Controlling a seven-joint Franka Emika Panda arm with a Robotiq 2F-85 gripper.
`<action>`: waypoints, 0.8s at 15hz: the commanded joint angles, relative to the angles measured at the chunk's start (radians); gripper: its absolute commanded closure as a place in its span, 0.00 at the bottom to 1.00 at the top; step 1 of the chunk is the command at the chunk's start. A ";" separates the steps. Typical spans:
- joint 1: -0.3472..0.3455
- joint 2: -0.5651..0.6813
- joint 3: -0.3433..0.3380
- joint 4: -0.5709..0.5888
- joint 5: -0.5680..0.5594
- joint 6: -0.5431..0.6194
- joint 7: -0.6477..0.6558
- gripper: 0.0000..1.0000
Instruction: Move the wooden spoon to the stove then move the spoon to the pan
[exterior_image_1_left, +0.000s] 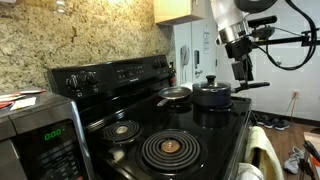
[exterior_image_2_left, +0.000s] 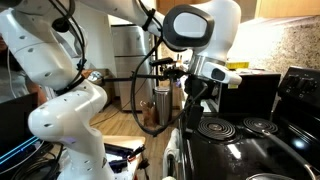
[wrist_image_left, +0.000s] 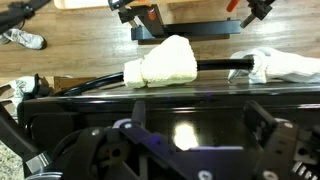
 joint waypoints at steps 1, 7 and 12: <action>0.006 0.000 -0.006 0.001 -0.002 -0.001 0.002 0.00; 0.089 0.058 -0.010 -0.073 0.152 0.288 -0.120 0.00; 0.234 0.209 0.038 -0.067 0.347 0.511 -0.283 0.00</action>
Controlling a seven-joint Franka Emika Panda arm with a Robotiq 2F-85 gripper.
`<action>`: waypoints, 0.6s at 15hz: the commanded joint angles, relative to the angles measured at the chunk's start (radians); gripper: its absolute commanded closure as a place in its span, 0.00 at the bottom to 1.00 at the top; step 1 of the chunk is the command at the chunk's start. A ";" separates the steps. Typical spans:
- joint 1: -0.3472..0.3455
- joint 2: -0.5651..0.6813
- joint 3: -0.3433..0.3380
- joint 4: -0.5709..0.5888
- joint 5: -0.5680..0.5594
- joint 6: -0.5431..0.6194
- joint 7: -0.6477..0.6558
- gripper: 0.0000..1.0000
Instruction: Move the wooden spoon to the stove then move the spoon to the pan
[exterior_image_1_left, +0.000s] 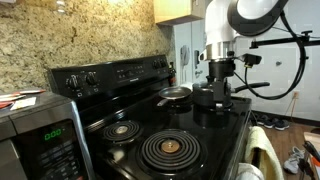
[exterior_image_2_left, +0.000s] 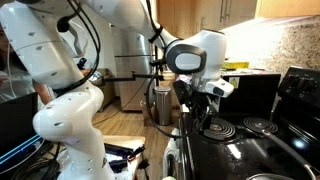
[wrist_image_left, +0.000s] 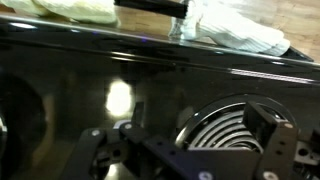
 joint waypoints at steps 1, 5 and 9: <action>0.084 0.115 0.038 0.039 0.112 0.097 -0.144 0.00; 0.138 0.204 0.098 0.145 0.121 0.056 -0.257 0.00; 0.154 0.265 0.159 0.248 0.067 0.012 -0.347 0.00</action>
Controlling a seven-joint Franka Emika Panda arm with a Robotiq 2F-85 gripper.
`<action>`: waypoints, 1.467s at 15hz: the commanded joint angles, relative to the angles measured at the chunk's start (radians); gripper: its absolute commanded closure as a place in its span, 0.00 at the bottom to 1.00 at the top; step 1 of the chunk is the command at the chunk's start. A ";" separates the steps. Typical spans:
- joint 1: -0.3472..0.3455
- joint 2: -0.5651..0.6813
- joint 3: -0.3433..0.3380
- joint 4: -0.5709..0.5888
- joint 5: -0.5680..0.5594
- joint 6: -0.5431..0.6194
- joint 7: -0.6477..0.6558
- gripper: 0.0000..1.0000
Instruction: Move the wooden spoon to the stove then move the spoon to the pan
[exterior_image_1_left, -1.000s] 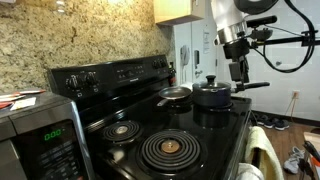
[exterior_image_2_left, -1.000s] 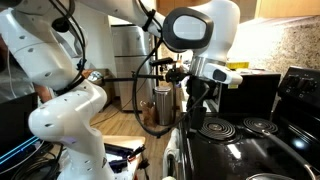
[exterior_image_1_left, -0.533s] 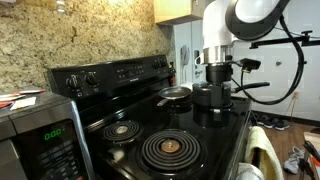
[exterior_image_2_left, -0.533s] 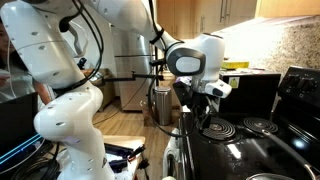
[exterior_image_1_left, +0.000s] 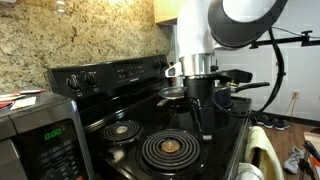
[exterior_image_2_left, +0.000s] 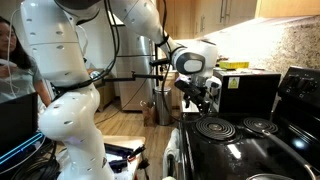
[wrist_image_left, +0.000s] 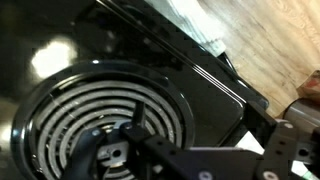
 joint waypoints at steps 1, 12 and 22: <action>-0.012 0.015 0.030 0.026 -0.003 -0.011 -0.026 0.00; 0.012 0.186 0.101 0.196 -0.066 -0.017 -0.314 0.00; 0.036 0.393 0.223 0.388 -0.181 0.022 -0.465 0.00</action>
